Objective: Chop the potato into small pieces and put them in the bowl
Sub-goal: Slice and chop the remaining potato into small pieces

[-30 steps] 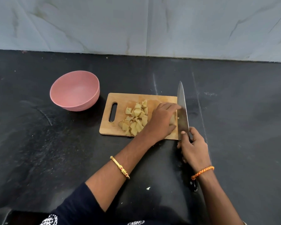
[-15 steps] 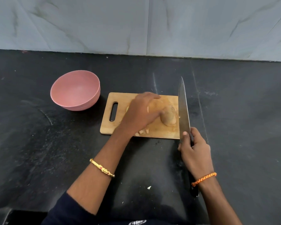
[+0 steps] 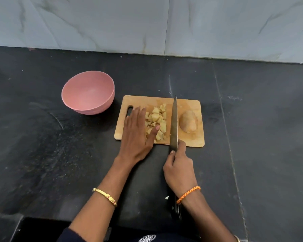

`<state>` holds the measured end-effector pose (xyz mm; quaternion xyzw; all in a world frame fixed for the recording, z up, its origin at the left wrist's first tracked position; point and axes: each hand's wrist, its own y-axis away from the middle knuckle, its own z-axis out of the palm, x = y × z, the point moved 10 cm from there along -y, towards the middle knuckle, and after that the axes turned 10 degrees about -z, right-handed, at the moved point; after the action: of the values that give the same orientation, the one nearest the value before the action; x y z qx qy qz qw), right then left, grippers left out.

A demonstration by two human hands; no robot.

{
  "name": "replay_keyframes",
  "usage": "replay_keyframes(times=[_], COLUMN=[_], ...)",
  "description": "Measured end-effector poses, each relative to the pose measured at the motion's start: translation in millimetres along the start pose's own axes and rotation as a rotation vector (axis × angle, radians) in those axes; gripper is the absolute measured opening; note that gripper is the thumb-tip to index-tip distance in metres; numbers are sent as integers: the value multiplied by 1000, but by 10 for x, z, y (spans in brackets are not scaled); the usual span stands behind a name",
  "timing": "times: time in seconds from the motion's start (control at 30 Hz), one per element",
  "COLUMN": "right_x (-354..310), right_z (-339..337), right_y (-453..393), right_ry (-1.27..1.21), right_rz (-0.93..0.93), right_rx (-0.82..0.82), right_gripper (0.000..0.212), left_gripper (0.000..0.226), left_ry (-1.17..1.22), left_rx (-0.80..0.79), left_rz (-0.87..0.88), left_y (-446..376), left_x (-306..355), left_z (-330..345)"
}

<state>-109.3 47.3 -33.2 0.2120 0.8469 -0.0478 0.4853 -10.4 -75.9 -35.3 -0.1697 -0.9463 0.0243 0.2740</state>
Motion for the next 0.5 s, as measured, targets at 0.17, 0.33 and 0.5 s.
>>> replay_keyframes(times=[0.17, 0.33, 0.5], right_x=[-81, -137, -178], right_z=[167, 272, 360], right_y=[-58, -133, -239], right_ry=[-62, -98, -59], right_rz=[20, 31, 15], right_rx=[-31, -17, -56], right_gripper=[27, 31, 32], left_gripper=[79, 75, 65], left_ry=[135, 143, 199], left_rx=[103, 127, 144], left_rz=[-167, -197, -239], left_y=[-79, -108, -124], left_x=[-59, -75, -94], left_z=[-16, -28, -57])
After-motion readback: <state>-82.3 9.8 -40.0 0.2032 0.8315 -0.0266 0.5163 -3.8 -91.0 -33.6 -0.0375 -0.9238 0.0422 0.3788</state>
